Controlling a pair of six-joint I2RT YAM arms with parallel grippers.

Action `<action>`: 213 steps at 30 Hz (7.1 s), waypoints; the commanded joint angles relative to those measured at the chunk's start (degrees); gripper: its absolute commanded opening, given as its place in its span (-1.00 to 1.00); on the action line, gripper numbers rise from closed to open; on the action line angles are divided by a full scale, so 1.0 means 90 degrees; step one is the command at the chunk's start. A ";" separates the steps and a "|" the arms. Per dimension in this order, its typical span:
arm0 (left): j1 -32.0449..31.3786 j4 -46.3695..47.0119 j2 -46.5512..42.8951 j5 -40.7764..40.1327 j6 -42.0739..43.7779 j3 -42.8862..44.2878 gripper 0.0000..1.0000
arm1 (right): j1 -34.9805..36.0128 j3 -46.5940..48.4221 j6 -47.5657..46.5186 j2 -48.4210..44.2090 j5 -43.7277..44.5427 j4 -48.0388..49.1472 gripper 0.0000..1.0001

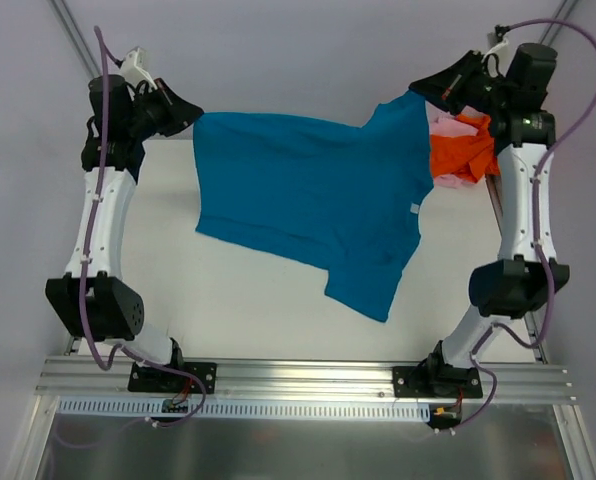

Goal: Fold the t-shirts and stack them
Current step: Flatten out the tshirt

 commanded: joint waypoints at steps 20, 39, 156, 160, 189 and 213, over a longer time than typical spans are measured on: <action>-0.0310 -0.3296 -0.5504 -0.0233 0.0027 0.0452 -1.00 | -0.0192 -0.0165 -0.0601 -0.5464 0.0109 -0.2750 -0.99; -0.0300 -0.2296 -0.4607 -0.0341 0.0056 0.0074 -1.00 | -0.0230 0.0694 -0.1098 -0.4001 0.1181 -0.2400 -0.99; 0.1741 0.0734 -0.1734 0.4298 -0.3752 0.3022 -1.00 | -0.1617 0.1818 0.0269 -0.2827 0.0773 -0.0906 -0.99; 0.1741 0.0636 -0.2104 0.4142 -0.3616 0.3003 -1.00 | -0.1617 0.1594 0.0435 -0.3266 0.0812 -0.0818 -0.99; 0.1761 0.0716 -0.3112 0.1525 -0.2414 -0.0746 -1.00 | -0.1608 -0.1121 0.0269 -0.3386 0.2150 -0.0231 -0.99; 0.1185 0.2394 -0.0690 0.0850 -0.2950 0.0295 -1.00 | -0.0709 0.0273 -0.0043 -0.0953 0.2082 0.0247 -0.99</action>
